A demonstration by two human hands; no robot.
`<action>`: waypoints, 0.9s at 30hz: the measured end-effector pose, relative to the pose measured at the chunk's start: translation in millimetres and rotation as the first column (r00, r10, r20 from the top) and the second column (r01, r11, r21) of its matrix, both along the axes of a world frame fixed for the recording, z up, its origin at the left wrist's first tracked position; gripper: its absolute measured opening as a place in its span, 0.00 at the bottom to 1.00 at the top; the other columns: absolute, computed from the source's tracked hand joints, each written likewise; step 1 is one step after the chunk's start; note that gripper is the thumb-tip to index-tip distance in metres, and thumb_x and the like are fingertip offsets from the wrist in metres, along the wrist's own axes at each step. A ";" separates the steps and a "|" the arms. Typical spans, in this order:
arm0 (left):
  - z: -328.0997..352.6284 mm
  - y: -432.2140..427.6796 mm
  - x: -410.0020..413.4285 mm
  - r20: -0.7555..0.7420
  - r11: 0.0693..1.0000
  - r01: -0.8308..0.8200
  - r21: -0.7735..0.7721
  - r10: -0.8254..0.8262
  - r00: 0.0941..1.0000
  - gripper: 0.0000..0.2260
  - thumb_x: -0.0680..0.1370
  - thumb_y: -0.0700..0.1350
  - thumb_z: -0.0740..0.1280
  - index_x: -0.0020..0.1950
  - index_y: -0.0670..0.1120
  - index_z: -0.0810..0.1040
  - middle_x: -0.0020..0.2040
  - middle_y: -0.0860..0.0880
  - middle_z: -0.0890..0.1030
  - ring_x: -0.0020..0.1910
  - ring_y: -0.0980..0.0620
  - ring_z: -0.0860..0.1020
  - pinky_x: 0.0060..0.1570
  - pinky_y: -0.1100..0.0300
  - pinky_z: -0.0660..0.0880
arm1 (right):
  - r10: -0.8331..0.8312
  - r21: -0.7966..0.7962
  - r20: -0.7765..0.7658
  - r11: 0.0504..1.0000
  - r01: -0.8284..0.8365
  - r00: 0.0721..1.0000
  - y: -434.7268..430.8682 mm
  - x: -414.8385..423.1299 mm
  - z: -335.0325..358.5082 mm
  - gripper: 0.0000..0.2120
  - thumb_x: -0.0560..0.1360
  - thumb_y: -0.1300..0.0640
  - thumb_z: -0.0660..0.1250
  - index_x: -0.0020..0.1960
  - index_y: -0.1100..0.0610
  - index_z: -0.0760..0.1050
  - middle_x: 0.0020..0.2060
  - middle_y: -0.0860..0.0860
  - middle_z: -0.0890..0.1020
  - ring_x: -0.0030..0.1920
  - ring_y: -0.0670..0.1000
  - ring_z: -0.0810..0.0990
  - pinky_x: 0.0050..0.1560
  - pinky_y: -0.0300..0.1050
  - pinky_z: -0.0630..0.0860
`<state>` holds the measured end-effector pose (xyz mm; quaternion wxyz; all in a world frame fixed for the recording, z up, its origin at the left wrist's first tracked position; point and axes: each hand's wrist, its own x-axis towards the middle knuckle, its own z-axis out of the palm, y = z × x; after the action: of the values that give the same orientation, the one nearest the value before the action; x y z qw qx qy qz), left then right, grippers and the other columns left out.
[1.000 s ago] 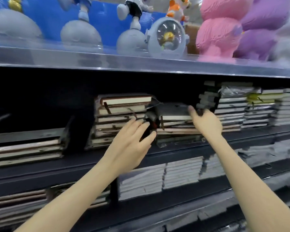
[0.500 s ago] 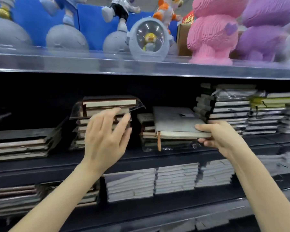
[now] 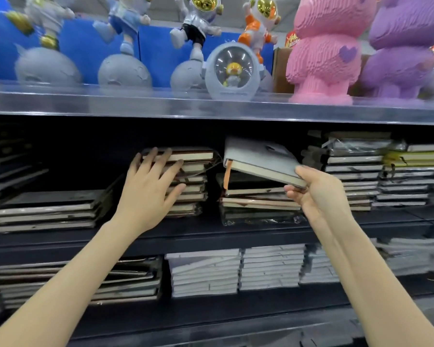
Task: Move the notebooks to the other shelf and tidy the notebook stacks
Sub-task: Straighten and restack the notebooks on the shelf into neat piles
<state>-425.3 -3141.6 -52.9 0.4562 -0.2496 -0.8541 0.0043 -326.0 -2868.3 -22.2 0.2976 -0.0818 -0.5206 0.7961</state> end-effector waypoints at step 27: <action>18.9 8.3 22.5 -0.232 0.998 0.004 0.056 0.010 0.973 0.19 0.79 0.54 0.59 0.61 0.44 0.80 0.63 0.42 0.77 0.65 0.36 0.71 0.69 0.32 0.51 | -0.520 0.862 0.289 0.507 0.017 0.804 51.0 -68.8 -22.3 0.19 0.74 0.48 0.67 0.54 0.64 0.76 0.43 0.57 0.80 0.45 0.58 0.78 0.39 0.45 0.72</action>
<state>-402.8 -3133.2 -34.0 0.5598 -0.2332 -0.7951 0.0100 -394.8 -2817.2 -44.5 0.2742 -0.2257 -0.8697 0.3429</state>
